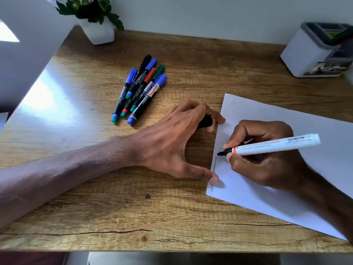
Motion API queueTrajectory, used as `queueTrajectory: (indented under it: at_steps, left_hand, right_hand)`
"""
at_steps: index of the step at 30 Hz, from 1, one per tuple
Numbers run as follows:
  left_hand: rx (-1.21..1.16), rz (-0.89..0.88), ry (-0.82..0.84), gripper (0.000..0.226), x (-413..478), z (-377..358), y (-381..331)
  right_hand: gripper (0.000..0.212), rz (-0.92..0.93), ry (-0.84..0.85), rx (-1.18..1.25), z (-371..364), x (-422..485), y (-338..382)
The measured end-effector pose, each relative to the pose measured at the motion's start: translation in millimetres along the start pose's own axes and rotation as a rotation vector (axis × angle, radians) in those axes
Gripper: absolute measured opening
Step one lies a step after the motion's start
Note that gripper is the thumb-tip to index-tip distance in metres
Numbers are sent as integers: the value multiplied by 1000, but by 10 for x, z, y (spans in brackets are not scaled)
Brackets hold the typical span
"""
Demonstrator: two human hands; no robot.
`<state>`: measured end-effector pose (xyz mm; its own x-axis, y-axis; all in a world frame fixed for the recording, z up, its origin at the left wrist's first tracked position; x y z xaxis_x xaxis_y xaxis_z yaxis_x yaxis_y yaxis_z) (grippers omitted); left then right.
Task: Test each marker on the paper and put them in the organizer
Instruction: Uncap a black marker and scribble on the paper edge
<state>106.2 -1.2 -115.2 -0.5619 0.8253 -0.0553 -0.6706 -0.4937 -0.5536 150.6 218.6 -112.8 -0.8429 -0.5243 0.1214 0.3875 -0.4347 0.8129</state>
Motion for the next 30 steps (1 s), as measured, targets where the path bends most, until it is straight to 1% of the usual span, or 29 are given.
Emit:
queueTrajectory:
  at_steps: [3, 7, 15, 20, 24, 30]
  left_hand:
    - [-8, 13, -5, 91, -6, 1, 6]
    - [2, 6, 0, 86, -4, 4, 21]
    - [13, -2, -13, 98, 0, -1, 46]
    - [3, -16, -18, 94, 1, -19, 47]
    - [0, -19, -13, 85, 6, -14, 51]
    - [-1, -15, -23, 85, 4, 1, 35]
  right_hand:
    - [9, 3, -14, -7, -6, 5, 5]
    - [9, 5, -19, -20, -13, 18, 13]
    - [10, -16, -9, -17, -23, 28, 14]
    - [9, -25, -15, -8, -14, 30, 10]
    - [8, -32, -23, -9, -27, 42, 21]
    - [9, -38, -35, 1, -22, 40, 21]
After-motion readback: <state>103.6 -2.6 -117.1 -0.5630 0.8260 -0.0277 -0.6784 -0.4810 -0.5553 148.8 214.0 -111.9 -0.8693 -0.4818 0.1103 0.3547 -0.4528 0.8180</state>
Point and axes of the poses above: each hand's wrist, its own x-axis towards the middle knuckle, its own z-axis out of the back of the hand, y = z × x, the point moved 1 cm from there along x, towards the middle knuckle, and after that the axes turned 11 degrees about y, right-handed, at the moved point
